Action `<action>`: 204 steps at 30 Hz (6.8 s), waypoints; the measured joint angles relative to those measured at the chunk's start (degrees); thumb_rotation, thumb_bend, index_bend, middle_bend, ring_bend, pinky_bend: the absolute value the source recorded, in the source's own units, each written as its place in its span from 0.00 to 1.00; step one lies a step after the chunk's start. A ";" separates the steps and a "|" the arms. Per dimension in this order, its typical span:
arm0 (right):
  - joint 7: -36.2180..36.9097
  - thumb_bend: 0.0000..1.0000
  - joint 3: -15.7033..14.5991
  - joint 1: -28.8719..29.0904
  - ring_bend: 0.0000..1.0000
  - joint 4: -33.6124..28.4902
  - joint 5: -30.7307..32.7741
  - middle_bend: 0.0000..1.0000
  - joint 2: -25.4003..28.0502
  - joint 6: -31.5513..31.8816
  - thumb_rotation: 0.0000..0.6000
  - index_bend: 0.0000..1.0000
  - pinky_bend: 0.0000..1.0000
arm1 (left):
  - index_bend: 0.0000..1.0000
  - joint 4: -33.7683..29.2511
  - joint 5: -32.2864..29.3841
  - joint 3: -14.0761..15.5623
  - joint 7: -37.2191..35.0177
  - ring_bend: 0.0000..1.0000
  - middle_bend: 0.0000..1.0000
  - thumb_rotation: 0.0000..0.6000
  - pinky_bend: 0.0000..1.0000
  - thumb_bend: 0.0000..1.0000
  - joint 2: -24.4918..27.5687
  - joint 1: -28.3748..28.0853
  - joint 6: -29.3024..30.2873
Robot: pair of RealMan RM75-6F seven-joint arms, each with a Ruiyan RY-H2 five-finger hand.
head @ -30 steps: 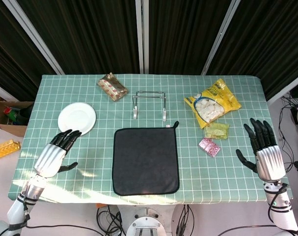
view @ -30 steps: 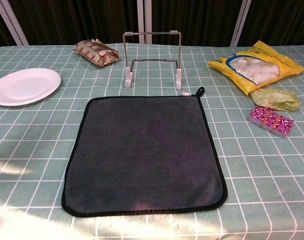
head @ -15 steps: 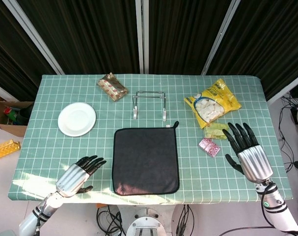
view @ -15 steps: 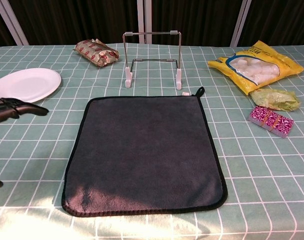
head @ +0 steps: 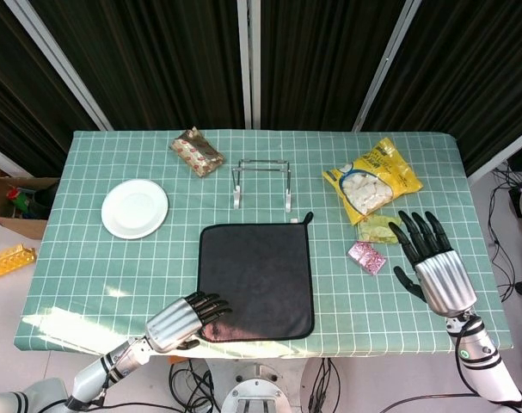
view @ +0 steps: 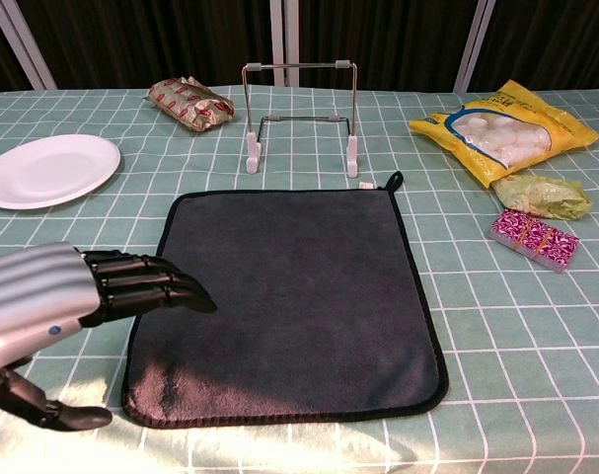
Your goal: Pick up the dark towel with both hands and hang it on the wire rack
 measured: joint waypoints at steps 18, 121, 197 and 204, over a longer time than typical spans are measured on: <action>-0.46 0.25 0.08 -0.14 0.00 0.27 -0.62 0.00 -0.34 0.55 1.00 0.00 0.00 | 0.21 2.42 -3.56 1.87 -0.27 0.16 0.17 1.00 0.29 0.18 -1.58 0.59 -1.30; 7.52 0.18 -12.97 4.66 0.00 -0.72 -3.76 0.00 -11.50 -21.86 1.00 0.15 0.00 | 0.81 -0.76 -10.04 -4.03 -12.66 0.23 0.29 1.00 0.33 0.51 -2.07 -1.23 5.63; 13.10 0.47 -10.09 9.28 0.00 21.02 -1.23 0.00 -34.24 -15.23 1.00 0.78 0.00 | 0.82 -2.97 -12.00 -4.59 -18.89 0.23 0.30 1.00 0.33 0.54 0.15 -0.07 6.04; 14.47 0.48 -8.74 9.29 0.00 21.62 -1.25 0.03 -34.77 -12.80 1.00 0.94 0.00 | 0.83 -3.70 -12.43 -4.82 -22.50 0.23 0.30 1.00 0.33 0.54 1.07 -0.27 6.16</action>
